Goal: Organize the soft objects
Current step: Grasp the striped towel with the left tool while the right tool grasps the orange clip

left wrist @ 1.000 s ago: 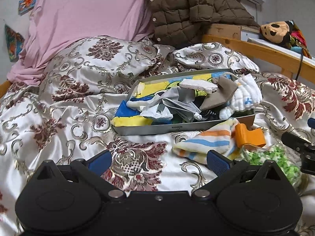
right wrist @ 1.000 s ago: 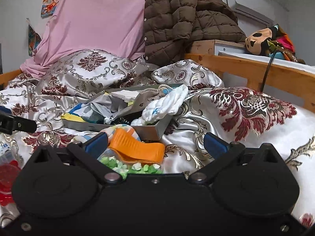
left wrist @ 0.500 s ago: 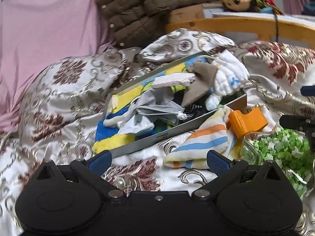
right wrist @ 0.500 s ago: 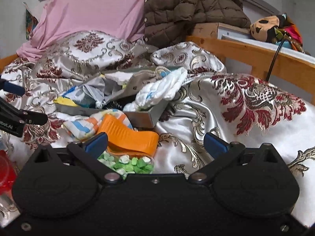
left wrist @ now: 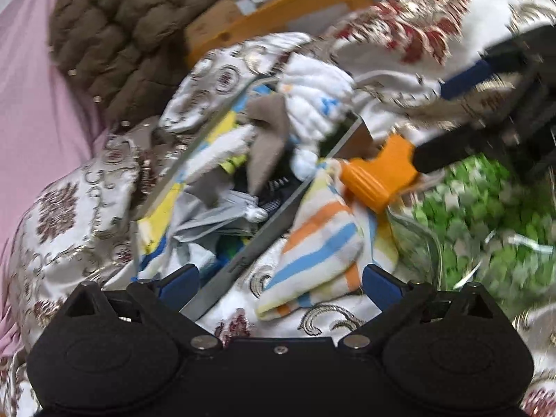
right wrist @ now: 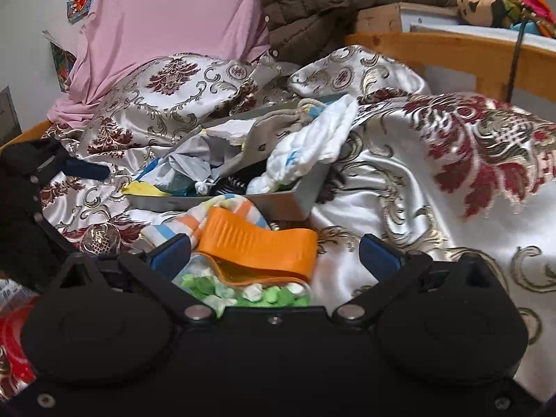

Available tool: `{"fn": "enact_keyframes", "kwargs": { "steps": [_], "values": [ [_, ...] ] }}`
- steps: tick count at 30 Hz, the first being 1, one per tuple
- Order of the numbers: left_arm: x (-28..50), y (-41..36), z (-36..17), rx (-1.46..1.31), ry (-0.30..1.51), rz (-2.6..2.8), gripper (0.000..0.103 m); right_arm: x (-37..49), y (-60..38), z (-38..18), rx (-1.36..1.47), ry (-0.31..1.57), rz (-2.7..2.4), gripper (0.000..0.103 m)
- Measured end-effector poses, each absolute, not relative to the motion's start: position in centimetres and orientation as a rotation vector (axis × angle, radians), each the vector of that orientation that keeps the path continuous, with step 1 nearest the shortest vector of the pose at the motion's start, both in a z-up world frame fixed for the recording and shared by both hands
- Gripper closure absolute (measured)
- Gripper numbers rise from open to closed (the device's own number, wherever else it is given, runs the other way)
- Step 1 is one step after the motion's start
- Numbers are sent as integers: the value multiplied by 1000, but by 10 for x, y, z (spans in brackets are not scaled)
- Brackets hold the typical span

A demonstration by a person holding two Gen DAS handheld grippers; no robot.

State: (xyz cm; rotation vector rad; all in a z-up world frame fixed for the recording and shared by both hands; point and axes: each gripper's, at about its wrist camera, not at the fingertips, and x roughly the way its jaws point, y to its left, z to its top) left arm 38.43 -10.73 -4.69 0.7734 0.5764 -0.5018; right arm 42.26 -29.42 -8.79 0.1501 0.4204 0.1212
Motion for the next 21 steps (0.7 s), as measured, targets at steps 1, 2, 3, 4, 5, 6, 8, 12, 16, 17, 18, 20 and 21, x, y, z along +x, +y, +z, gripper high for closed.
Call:
{"fn": "enact_keyframes", "kwargs": {
  "steps": [1, 2, 3, 4, 5, 6, 8, 12, 16, 17, 18, 20, 21],
  "values": [
    [386, -108, -50, 790, 581, -513, 4, 426, -292, -87, 150, 422, 130, 5],
    [388, -108, -53, 808, 585, -521, 5, 430, -289, -85, 148, 424, 140, 9],
    [390, -108, -56, 832, 590, -527, 6, 432, -286, -83, 147, 427, 150, 11],
    [392, -109, -59, 851, 596, -534, 8, 435, -284, -82, 146, 433, 158, 11],
    [394, -110, -62, 864, 603, -542, 9, 438, -281, -82, 139, 440, 163, 12],
    [397, -110, -64, 872, 611, -554, 11, 441, -278, -82, 132, 444, 167, 16],
    [401, -110, -66, 872, 619, -565, 14, 447, -274, -82, 119, 461, 174, 27],
    [410, -110, -65, 869, 640, -607, 20, 460, -269, -85, 118, 497, 191, 38],
    [415, -114, -63, 897, 653, -666, 27, 469, -262, -89, 119, 525, 209, 44],
    [416, -114, -63, 900, 659, -682, 32, 471, -260, -90, 114, 530, 208, 45],
    [418, -115, -62, 905, 666, -695, 37, 471, -259, -91, 112, 533, 206, 46],
    [422, -117, -62, 913, 678, -702, 43, 474, -259, -92, 117, 542, 198, 48],
    [424, -117, -61, 908, 689, -703, 46, 475, -260, -92, 122, 547, 191, 50]
  ]
}}
